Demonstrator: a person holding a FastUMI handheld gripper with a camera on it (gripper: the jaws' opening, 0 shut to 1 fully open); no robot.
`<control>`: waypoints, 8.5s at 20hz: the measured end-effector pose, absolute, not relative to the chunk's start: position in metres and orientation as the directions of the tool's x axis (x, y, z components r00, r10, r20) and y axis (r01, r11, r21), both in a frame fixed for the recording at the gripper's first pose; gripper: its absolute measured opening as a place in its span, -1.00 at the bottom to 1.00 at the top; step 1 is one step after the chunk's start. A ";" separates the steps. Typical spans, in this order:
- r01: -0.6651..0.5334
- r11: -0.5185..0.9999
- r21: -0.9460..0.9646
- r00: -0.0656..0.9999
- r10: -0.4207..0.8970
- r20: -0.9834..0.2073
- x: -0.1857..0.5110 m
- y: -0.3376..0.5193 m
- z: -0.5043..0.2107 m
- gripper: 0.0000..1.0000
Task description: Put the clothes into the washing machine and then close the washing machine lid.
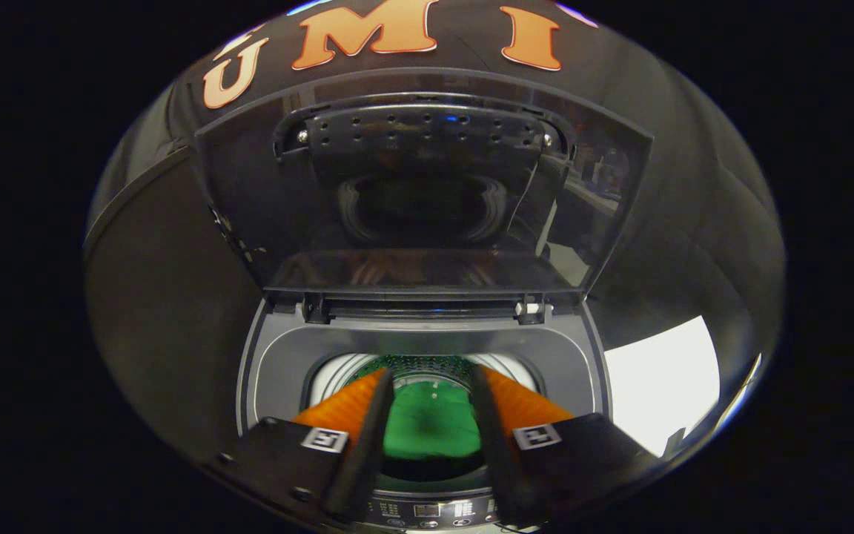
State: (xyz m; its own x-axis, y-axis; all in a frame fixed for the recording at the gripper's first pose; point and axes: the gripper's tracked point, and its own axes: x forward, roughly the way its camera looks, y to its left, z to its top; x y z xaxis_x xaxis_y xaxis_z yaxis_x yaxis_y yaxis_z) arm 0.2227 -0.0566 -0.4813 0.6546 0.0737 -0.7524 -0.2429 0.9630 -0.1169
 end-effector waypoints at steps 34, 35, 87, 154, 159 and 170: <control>-0.263 0.964 -0.050 0.868 0.213 -0.449 0.316 -0.031 -0.242 0.95; -0.285 0.957 -0.051 0.860 0.232 -0.455 0.326 -0.021 -0.248 0.96; -0.329 0.943 -0.046 0.796 0.251 -0.550 0.191 -0.068 -0.394 0.93; -0.117 0.993 -0.020 0.990 0.118 0.072 0.103 -0.048 0.071 0.89; -0.106 0.994 -0.037 0.992 0.108 0.061 0.101 -0.048 0.071 0.89; -0.097 0.995 -0.039 0.993 0.099 0.066 0.096 -0.054 0.074 0.89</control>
